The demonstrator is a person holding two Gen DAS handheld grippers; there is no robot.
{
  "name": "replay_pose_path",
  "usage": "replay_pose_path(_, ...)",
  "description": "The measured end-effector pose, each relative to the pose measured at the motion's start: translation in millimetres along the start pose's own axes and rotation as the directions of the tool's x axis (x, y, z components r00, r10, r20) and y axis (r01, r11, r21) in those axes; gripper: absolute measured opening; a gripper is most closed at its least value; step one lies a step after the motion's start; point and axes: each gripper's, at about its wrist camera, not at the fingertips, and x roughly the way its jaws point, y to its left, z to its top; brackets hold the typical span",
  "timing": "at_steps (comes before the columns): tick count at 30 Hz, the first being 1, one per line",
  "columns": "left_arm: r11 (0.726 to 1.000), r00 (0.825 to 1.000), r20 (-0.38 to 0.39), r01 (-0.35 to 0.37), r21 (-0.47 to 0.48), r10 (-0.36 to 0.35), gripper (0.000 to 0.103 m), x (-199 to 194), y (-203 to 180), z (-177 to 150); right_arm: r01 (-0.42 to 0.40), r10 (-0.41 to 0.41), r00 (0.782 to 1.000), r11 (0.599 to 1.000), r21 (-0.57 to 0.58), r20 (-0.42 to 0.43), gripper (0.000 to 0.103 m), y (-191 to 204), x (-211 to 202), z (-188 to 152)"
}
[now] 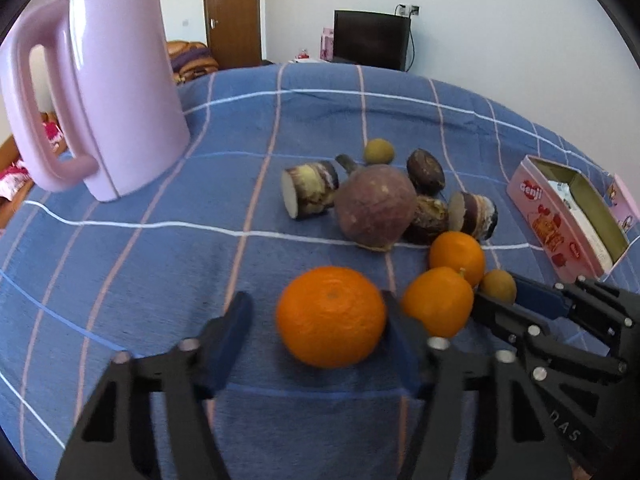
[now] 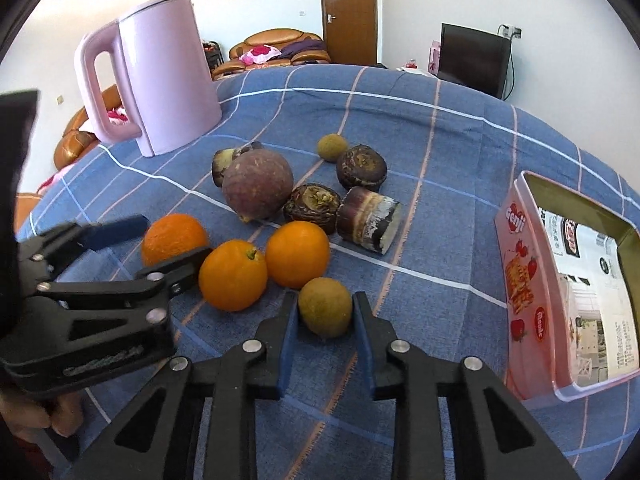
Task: Organize fruits
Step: 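Grasp an orange with the left gripper while the right gripper grasps a small brown fruit, then carry both fruits into the pink tin and open both grippers to release them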
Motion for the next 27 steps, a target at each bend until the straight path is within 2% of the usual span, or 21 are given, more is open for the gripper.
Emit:
replay_pose_path(2,1.0,1.0,0.004,-0.003,0.002,0.003,0.05,0.4,-2.8,0.9,-0.007,0.007,1.0,1.0,0.012,0.004,0.028,-2.8,-1.5,-0.7)
replay_pose_path(7,0.999,0.999,0.013,-0.045,0.009,0.045,0.049,-0.9,-8.4,1.7,-0.027,0.025,0.998,0.999,0.04,0.065,0.028,-9.8,-13.6,-2.5)
replay_pose_path(12,0.996,0.99,0.111,-0.078,-0.034,0.082,0.049,-20.3,-7.0,-0.2,-0.009,0.002,0.986,0.999,0.046,0.165,0.028,-12.4,-35.2,-0.4)
replay_pose_path(15,0.993,0.976,0.183,-0.116,-0.034,0.12,0.049,-34.1,-15.3,-1.4,-0.006,-0.008,0.972,0.998,0.061,0.237,0.028,-17.8,-52.5,1.8)
replay_pose_path(18,0.991,0.96,0.249,-0.13,-0.016,0.13,0.049,-45.8,-28.7,-0.7,0.041,-0.058,0.947,0.997,0.06,0.317,0.028,-21.8,-71.2,5.5)
replay_pose_path(24,0.993,0.932,0.349,-0.112,0.024,0.097,0.049,-65.3,-64.6,7.3,0.119,-0.153,0.906,0.987,0.108,0.395,0.029,-47.3,-94.2,4.0)
replay_pose_path(27,0.994,0.931,0.359,-0.092,0.062,0.064,0.049,-66.5,-86.0,13.6,0.145,-0.194,0.897,0.978,0.15,0.398,0.029,-66.5,-99.9,0.4)
